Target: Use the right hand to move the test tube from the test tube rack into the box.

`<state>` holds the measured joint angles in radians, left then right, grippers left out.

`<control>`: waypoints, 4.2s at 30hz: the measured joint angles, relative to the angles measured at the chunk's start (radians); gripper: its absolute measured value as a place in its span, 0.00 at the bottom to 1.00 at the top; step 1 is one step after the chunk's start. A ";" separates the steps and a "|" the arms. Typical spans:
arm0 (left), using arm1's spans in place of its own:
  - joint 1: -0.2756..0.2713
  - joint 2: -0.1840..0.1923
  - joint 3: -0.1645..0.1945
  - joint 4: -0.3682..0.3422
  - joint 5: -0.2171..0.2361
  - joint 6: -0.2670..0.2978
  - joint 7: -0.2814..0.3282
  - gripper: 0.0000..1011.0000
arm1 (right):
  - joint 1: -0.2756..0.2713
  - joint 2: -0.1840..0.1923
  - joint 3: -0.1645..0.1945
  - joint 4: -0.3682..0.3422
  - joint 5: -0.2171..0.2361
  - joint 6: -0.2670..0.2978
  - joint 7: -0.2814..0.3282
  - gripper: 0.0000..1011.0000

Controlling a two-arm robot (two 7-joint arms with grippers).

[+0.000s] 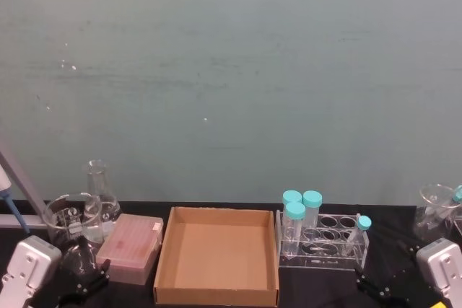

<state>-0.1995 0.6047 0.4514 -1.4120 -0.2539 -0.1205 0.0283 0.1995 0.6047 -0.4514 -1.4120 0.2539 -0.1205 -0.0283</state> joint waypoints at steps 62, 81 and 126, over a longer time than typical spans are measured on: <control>0.000 0.000 0.000 0.000 0.000 0.000 0.000 0.99 | 0.187 -0.142 0.104 0.257 0.141 -0.019 0.284 0.99; 0.000 0.000 0.000 0.000 0.000 0.000 0.000 0.99 | 0.292 -0.204 0.079 0.405 0.035 -0.047 0.323 0.99; 0.000 0.000 0.000 0.000 0.000 0.000 0.000 0.99 | 0.278 -0.230 0.119 0.412 0.003 -0.017 0.333 0.62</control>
<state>-0.1995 0.6047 0.4514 -1.4119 -0.2539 -0.1205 0.0283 0.4773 0.3747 -0.3322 -1.0000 0.2573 -0.1374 0.3046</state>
